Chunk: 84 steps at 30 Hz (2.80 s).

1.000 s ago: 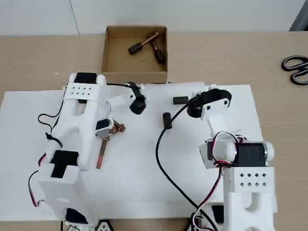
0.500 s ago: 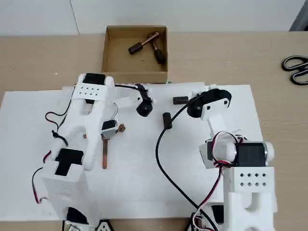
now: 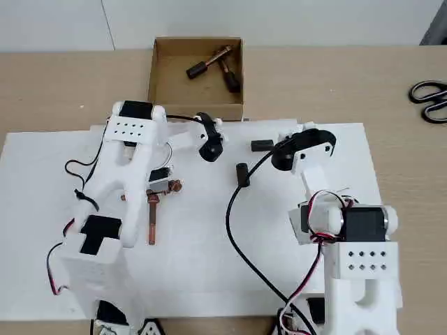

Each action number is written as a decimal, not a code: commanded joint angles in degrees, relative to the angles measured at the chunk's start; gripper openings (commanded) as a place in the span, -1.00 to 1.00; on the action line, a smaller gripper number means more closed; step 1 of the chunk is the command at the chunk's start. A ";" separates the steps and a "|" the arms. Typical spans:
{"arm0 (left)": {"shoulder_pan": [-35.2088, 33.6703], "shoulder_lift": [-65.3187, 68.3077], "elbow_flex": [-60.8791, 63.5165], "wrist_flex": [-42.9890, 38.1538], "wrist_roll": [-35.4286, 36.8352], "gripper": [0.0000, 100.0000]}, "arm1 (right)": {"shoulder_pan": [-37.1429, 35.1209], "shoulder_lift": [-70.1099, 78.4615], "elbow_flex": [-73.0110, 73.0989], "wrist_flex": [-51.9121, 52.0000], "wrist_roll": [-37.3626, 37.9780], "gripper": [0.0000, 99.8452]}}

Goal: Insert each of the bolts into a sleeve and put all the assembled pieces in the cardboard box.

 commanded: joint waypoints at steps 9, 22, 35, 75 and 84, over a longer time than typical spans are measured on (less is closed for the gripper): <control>-0.44 5.36 -2.07 -0.44 -0.44 -0.86 | 0.48 -0.75 -0.26 -0.84 0.53 -0.99; -3.69 5.98 -1.71 1.32 -2.81 -0.86 | 0.48 -0.75 -0.26 -1.10 0.53 -0.99; -0.35 9.49 -2.07 0.88 -2.64 -0.95 | 0.48 -0.75 -0.26 -1.10 0.53 -0.99; -0.53 -2.46 -6.02 3.87 3.08 -0.99 | 0.04 -1.27 -2.02 1.98 0.62 -0.99; -0.53 -19.16 -5.93 4.13 14.86 -0.99 | 0.04 -1.27 -2.73 1.89 0.53 -0.99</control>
